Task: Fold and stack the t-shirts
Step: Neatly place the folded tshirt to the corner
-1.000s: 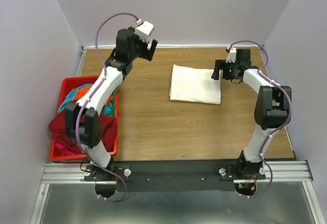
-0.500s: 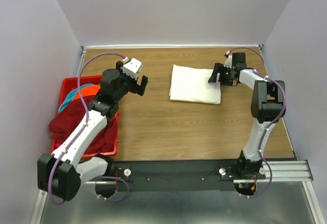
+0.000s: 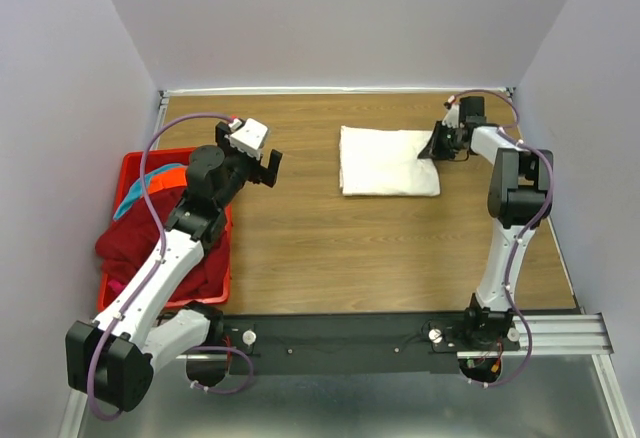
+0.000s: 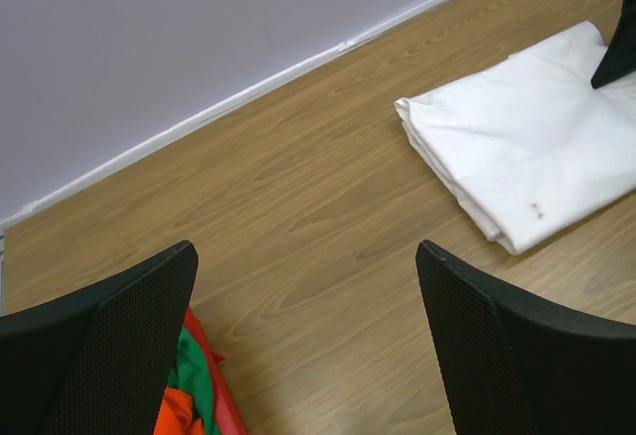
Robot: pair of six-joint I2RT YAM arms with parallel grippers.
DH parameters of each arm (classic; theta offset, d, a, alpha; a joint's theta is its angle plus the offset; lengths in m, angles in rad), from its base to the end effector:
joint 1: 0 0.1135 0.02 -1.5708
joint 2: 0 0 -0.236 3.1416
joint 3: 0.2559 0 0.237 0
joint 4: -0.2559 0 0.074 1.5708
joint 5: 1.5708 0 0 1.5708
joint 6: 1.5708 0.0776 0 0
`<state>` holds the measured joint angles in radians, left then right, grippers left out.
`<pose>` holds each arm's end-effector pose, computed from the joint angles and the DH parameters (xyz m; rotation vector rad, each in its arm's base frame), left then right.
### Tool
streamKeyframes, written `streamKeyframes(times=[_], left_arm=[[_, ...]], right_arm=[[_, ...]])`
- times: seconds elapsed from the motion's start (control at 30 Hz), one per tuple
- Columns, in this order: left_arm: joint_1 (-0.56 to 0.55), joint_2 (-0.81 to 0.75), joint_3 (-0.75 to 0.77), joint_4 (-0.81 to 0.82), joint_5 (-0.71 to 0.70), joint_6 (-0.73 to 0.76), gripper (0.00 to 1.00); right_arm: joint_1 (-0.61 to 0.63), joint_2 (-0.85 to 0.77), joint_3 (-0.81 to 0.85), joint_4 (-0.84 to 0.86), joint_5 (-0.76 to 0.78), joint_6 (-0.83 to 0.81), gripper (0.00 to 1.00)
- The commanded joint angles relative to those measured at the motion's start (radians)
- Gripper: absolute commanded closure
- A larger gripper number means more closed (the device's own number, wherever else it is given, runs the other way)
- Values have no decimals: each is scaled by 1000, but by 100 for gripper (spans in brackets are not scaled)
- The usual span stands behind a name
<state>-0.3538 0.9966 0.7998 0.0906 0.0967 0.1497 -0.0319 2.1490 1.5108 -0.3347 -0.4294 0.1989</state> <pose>0.2589 -0.1036 0.3096 0.4894 1.6091 -0.2348 0.4510 0.0179 0.1032 0.1218 2.5193 0.6115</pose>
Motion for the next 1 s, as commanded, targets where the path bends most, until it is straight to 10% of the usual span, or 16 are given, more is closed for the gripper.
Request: streamKeyframes(times=[0.0, 0.37, 0.97], left_arm=[[-1, -23, -14, 49, -20, 17, 2], [-1, 23, -4, 63, 5, 42, 2], [3, 82, 10, 81, 29, -5, 2]], right_arm=[[-74, 103, 177, -76, 78, -56, 99], [-134, 296, 515, -136, 273, -177, 100], [-145, 347, 546, -153, 166, -223, 100]])
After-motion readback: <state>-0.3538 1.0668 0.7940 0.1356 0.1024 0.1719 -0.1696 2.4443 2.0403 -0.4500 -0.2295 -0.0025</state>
